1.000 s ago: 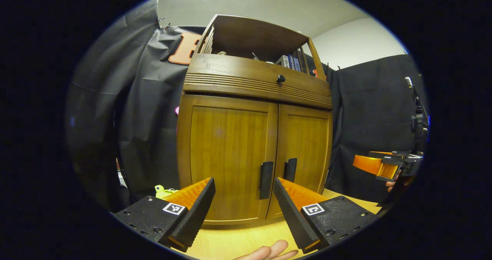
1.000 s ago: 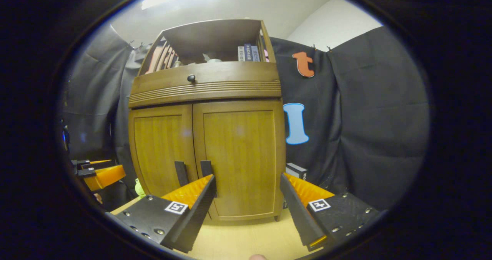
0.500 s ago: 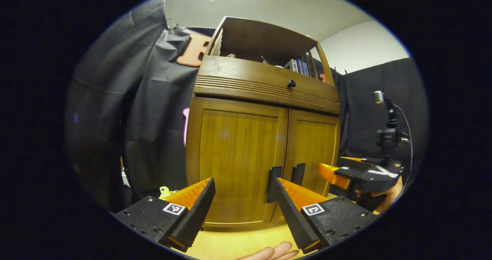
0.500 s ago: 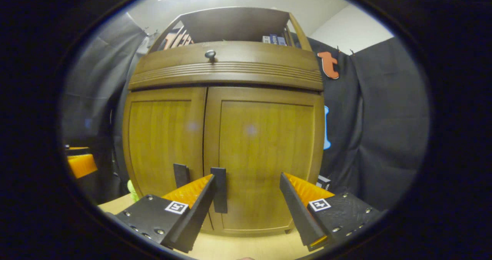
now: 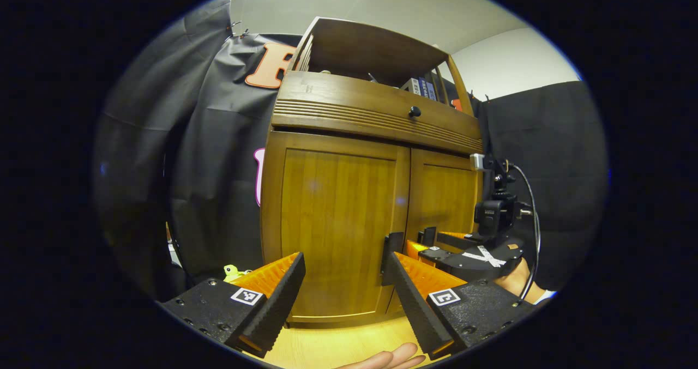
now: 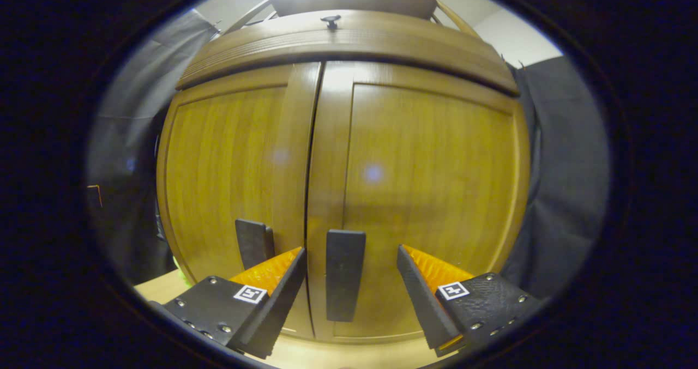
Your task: Open the right door of the double-door shoe cabinet with the right hand, and open the left door with the left hand.
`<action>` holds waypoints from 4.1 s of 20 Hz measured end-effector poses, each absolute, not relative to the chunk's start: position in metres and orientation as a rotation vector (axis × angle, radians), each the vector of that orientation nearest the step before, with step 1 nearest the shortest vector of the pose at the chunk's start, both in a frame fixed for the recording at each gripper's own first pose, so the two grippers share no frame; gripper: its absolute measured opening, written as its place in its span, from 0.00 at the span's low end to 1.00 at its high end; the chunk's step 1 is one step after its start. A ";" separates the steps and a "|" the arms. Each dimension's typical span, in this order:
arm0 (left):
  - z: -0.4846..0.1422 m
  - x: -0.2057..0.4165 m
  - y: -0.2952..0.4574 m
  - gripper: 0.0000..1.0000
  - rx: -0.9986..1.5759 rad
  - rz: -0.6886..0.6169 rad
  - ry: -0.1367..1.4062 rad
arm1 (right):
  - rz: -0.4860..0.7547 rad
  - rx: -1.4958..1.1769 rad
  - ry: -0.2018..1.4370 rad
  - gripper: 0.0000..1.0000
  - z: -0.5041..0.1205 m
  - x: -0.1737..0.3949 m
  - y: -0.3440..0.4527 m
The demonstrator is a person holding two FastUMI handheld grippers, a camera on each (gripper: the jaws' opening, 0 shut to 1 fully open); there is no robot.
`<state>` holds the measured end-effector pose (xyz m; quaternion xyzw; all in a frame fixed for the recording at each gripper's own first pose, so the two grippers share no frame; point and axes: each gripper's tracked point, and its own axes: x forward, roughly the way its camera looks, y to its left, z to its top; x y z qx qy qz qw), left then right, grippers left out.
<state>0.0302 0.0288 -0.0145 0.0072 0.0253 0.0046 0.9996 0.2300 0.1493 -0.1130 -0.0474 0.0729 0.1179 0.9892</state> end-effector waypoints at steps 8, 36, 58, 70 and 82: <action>-0.019 0.035 0.026 0.95 0.013 -0.001 0.064 | 0.291 -0.041 0.183 0.30 -0.125 0.224 0.152; -0.041 0.048 0.010 0.95 0.059 0.014 0.112 | 0.487 0.082 0.181 0.20 -0.093 0.121 0.057; -0.062 0.058 -0.019 0.94 0.092 -0.006 0.142 | 0.106 0.030 0.120 0.04 -0.062 0.121 -0.159; -0.092 0.125 -0.033 0.89 0.080 0.010 0.051 | 0.157 -0.012 0.093 0.08 -0.061 0.105 -0.168; -0.112 0.196 -0.043 0.60 0.004 0.019 -0.108 | 0.128 0.174 -0.097 0.96 -0.035 0.012 -0.140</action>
